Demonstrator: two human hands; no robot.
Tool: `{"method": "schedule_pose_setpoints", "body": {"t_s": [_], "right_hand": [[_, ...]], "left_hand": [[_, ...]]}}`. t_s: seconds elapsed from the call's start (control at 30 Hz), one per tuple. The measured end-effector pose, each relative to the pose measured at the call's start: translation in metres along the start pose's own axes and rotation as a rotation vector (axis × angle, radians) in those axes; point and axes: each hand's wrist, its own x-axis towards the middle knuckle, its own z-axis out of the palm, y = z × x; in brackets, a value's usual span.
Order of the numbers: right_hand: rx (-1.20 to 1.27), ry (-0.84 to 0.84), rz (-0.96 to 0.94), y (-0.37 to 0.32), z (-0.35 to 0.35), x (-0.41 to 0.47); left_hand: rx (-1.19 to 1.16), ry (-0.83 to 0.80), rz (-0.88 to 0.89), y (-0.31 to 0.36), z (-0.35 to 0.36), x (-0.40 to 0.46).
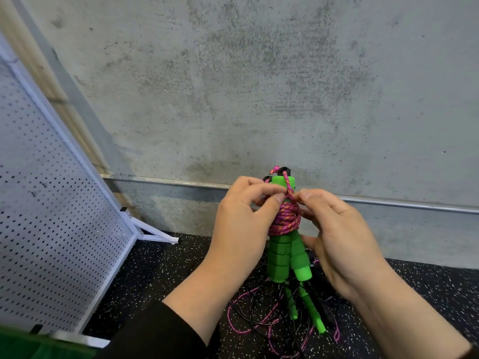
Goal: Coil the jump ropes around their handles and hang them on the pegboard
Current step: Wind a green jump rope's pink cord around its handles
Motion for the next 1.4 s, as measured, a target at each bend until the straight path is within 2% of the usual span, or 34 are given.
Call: {"method": "schedule_pose_setpoints", "body": {"t_s": [0.3,0.8,0.97,1.13,1.27,1.4], "right_hand": [[0.071,0.001,0.078,0.000,-0.001,0.005],[-0.171,-0.044,0.028,-0.002,-0.003,0.006],[-0.257,-0.067,0.002,-0.001,-0.002,0.007],[-0.361,0.009,-0.092,0.002,0.002,0.008],[-0.335,0.063,-0.093,0.000,0.003,0.009],[-0.263,0.084,-0.055,0.000,0.006,0.008]], "left_hand": [[-0.067,-0.059,-0.008,-0.003,0.004,-0.003],[-0.117,-0.076,-0.078,-0.007,0.000,-0.003],[-0.063,-0.094,-0.063,-0.005,-0.003,-0.003],[-0.011,-0.085,-0.004,0.002,-0.004,-0.005],[0.061,0.046,-0.009,0.001,-0.002,-0.003],[0.161,-0.016,0.034,0.000,0.002,-0.005]]}}
